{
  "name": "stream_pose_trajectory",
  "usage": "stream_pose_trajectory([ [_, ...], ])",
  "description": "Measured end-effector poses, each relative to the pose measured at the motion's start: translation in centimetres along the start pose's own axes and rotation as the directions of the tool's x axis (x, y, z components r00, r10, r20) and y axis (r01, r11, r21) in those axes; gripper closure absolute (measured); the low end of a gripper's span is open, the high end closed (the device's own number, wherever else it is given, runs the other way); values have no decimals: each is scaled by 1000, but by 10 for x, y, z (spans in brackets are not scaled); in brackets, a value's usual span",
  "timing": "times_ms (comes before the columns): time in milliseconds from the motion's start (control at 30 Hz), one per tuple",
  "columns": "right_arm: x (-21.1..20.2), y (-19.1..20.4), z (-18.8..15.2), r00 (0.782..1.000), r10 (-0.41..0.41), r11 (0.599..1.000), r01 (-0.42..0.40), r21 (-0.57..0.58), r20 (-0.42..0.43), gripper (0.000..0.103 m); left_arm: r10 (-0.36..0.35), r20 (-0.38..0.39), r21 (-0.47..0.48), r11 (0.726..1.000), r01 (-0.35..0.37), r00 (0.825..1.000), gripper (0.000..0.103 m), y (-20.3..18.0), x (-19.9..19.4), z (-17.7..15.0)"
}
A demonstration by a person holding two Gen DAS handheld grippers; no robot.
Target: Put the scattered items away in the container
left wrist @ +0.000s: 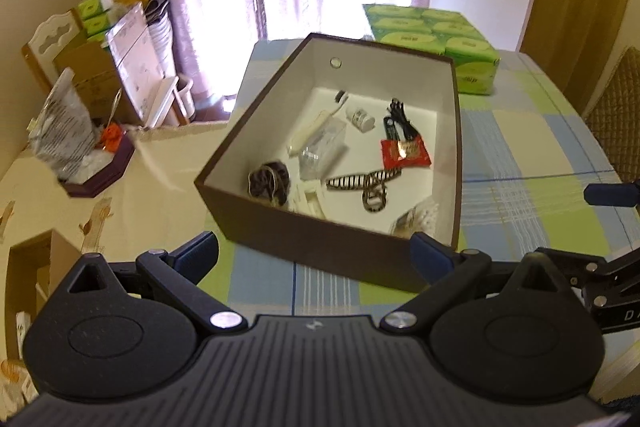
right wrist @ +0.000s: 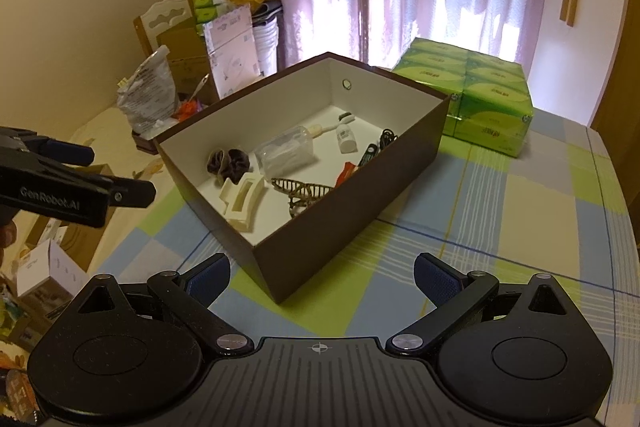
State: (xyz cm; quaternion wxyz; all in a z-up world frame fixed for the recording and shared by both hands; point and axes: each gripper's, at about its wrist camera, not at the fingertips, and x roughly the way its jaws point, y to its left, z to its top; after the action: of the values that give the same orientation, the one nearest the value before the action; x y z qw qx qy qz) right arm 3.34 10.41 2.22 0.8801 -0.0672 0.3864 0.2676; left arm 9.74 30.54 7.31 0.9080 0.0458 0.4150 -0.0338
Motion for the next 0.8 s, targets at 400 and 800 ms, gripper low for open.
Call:
stream_pose_trajectory([
  [400, -18, -20, -18, 999, 36, 999, -37, -6, -23, 0, 43, -26, -35, 998, -44, 999, 3, -40, -19, -19],
  [800, -34, -34, -28, 997, 79, 996, -80, -38, -18, 0, 91, -22, -67, 993, -92, 996, 3, -69, -37, -32],
])
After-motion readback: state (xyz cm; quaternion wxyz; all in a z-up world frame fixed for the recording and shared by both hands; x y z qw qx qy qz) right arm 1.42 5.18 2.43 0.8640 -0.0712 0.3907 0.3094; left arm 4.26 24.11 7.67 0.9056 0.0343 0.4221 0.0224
